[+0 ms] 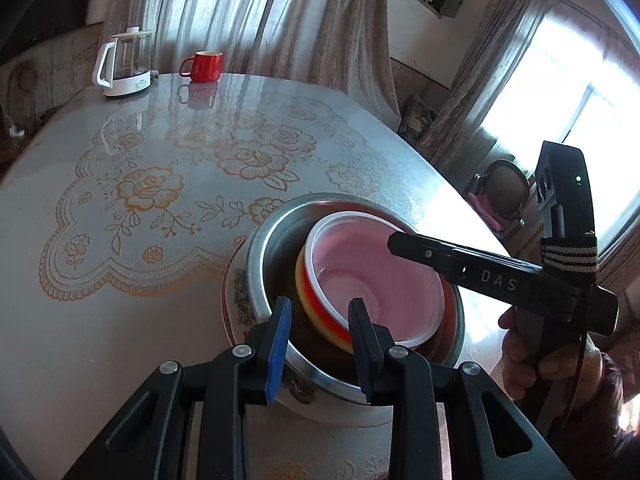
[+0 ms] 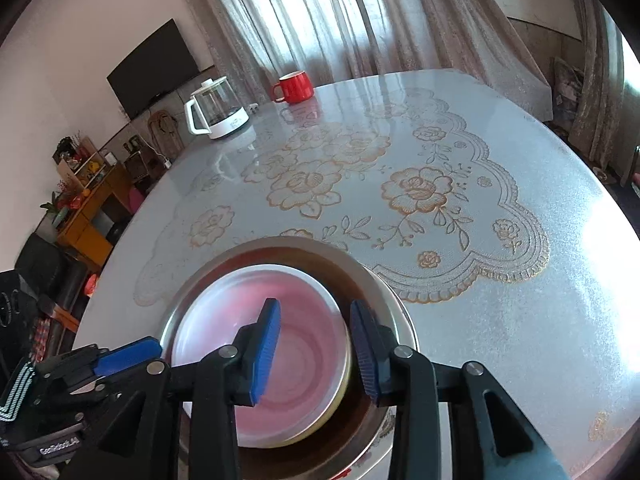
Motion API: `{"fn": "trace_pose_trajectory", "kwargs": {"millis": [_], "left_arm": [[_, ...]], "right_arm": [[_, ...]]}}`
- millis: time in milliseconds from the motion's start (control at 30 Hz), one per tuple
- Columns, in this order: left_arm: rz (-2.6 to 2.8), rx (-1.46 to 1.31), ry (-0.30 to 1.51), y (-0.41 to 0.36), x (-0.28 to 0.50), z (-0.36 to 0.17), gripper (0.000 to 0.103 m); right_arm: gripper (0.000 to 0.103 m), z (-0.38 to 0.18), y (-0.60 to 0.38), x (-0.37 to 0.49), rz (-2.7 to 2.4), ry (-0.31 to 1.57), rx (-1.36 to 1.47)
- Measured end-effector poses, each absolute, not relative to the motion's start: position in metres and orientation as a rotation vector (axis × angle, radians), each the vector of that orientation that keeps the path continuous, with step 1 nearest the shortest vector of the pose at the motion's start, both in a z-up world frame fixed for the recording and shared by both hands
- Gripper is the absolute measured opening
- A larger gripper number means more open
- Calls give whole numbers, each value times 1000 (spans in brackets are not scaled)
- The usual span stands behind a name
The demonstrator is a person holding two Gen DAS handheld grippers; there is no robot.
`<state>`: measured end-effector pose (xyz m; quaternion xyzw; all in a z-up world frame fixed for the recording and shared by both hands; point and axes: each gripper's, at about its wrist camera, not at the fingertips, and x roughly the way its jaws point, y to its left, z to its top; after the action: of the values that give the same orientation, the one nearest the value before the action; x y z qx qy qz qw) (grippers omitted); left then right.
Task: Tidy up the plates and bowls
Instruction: 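Open the right tool and withdraw from the red bowl rim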
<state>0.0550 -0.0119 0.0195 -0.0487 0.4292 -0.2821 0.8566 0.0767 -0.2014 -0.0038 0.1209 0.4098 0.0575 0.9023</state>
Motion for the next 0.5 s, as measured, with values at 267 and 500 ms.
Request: {"fn": "trace_pose_trajectory", "kwargs": {"millis": [267, 500], "left_arm": [[-576, -94, 891, -9, 55, 19, 32], [-531, -88, 859, -3, 49, 19, 47]], "right_arm": [[36, -17, -191, 76, 133, 873, 200], [37, -17, -185, 70, 108, 869, 142]]}}
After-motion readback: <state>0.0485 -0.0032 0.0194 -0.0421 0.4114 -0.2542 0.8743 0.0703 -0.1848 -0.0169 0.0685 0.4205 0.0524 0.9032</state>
